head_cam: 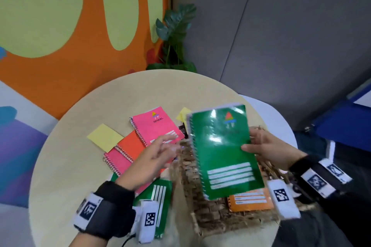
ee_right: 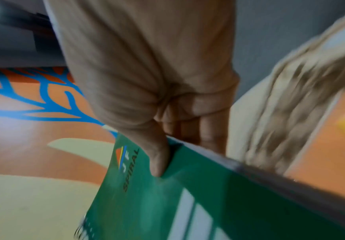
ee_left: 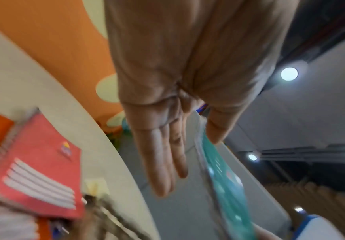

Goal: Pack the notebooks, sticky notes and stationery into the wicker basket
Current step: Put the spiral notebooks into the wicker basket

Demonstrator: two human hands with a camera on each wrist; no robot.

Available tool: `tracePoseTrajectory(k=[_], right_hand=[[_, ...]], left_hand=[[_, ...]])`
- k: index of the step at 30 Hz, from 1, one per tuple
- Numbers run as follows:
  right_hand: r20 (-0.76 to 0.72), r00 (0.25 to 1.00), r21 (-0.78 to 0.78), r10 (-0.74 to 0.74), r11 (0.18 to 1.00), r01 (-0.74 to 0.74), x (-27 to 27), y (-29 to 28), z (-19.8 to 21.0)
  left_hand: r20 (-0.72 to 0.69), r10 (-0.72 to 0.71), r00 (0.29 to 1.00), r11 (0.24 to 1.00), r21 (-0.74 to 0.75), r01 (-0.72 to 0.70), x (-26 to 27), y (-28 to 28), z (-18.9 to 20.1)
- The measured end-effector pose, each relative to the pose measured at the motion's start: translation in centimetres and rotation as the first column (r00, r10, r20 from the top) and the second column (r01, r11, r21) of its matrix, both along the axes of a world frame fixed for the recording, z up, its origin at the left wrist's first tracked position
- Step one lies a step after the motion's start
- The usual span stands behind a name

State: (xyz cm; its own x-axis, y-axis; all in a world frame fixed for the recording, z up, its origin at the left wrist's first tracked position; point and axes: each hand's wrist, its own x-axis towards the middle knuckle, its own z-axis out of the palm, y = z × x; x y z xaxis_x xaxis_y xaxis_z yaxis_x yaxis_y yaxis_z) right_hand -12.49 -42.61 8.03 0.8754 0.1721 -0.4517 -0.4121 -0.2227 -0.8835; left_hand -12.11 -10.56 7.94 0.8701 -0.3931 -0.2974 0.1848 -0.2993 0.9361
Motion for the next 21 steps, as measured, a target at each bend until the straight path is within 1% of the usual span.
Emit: tracePoseTrajectory(k=[2,4,6,8,10,11,12,13,14,15,16,18,20,21], right_hand=[[-0.101,0.987,-0.070,-0.128,0.990,0.121,-1.4,-2.7,-2.0],[-0.183,0.957,-0.177,-0.225,0.965,0.193,-3.0,-4.9,-4.1],[-0.247,0.936,-0.283,-0.252,0.942,0.179,-4.2,-6.0,-5.7],[-0.268,0.940,-0.437,-0.212,0.896,0.078,-4.5,-6.3,-7.0],[-0.271,0.950,-0.642,-0.156,0.764,-0.058,-4.1,-5.6,-7.2],[-0.293,0.942,-0.703,-0.164,0.704,-0.096,-3.9,-5.2,-7.1],[-0.337,0.934,-0.769,-0.119,0.607,-0.201,-3.8,-4.8,-6.8],[-0.378,0.924,-0.838,-0.064,0.447,-0.312,-3.7,-4.5,-6.6],[-0.403,0.915,-0.875,-0.034,0.307,-0.374,-3.6,-4.5,-6.7],[-0.405,0.914,-0.892,-0.023,0.229,-0.390,-3.6,-4.3,-6.5],[-0.378,0.926,-0.909,-0.026,0.201,-0.365,-3.2,-4.3,-6.6],[-0.283,0.959,-0.940,0.003,0.198,-0.278,-2.5,-2.9,-5.0],[-0.203,0.974,-0.950,0.096,0.220,-0.220,-1.3,-0.5,-2.6],[-0.139,0.978,-0.949,0.156,0.262,-0.177,-0.5,1.0,-1.5]], left_hand=[[0.058,0.051,0.997,0.980,0.188,-0.061,0.2,2.5,-2.4],[0.059,0.115,0.992,0.933,0.336,-0.129,0.2,5.0,-4.8],[0.027,0.179,0.984,0.880,0.444,-0.172,-0.1,7.0,-6.9],[0.008,0.232,0.973,0.834,0.514,-0.203,-0.3,8.6,-8.5],[-0.011,0.269,0.963,0.793,0.570,-0.216,-0.4,9.4,-9.9],[-0.020,0.288,0.958,0.780,0.584,-0.222,-0.3,9.6,-10.5],[-0.031,0.306,0.952,0.775,0.588,-0.230,-0.2,9.7,-11.0],[-0.048,0.325,0.944,0.774,0.587,-0.237,-0.1,9.8,-11.4],[-0.067,0.345,0.936,0.770,0.590,-0.241,0.1,9.7,-11.6],[-0.085,0.368,0.926,0.764,0.595,-0.249,0.4,9.7,-11.8],[-0.101,0.397,0.912,0.751,0.607,-0.260,0.8,9.7,-11.9],[-0.098,0.473,0.876,0.692,0.657,-0.300,2.0,9.8,-12.6],[-0.089,0.540,0.837,0.634,0.697,-0.335,3.2,9.9,-13.0],[-0.088,0.559,0.825,0.617,0.708,-0.343,3.8,9.9,-13.2]])
